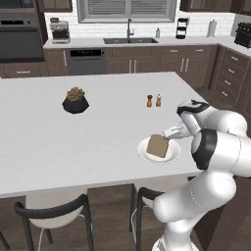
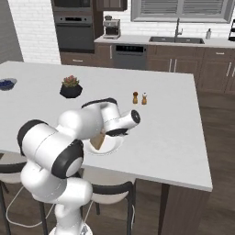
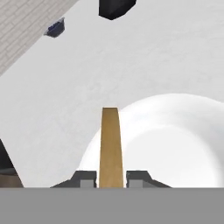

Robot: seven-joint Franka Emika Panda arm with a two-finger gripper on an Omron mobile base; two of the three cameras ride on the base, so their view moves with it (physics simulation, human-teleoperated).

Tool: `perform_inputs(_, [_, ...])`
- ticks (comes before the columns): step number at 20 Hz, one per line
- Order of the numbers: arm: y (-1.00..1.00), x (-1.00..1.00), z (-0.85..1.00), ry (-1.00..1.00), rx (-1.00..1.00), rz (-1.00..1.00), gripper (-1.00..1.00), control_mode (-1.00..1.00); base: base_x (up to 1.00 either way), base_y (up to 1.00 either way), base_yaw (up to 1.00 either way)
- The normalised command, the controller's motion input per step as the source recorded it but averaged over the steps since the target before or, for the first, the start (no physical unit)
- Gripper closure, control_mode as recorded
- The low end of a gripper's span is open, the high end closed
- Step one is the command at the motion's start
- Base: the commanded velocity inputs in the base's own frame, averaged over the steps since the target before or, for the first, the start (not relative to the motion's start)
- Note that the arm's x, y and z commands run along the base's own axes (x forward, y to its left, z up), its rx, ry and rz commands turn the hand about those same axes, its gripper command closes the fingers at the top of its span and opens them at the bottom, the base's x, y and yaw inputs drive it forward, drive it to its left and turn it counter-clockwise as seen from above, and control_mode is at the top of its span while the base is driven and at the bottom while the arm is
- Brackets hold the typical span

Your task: Start the toaster. Once the lever pops up, take the bread to the plate on the dining counter.

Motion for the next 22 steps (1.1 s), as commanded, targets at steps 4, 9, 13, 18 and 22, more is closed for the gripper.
perform_inputs(4, [0.0, 0.09, -0.11, 0.0, 0.0, 0.0, 1.0, -1.0, 0.0, 0.0, 0.0])
perform_inputs(9, [0.0, 0.01, -0.09, -0.01, 0.0, 0.0, -1.0, -1.0, 0.0, 0.0, 0.0])
perform_inputs(13, [0.0, 0.0, -0.01, -0.04, -0.01, 0.0, -1.0, -1.0, 0.0, 0.0, 0.0])
perform_inputs(18, [-0.11, 0.0, 0.0, -0.02, -0.06, 0.0, -1.0, -1.0, 0.0, 0.0, 0.0])
perform_inputs(22, [-0.44, 0.0, 0.0, 0.0, -0.09, -0.08, -1.0, -1.0, 0.0, 0.0, 0.0])
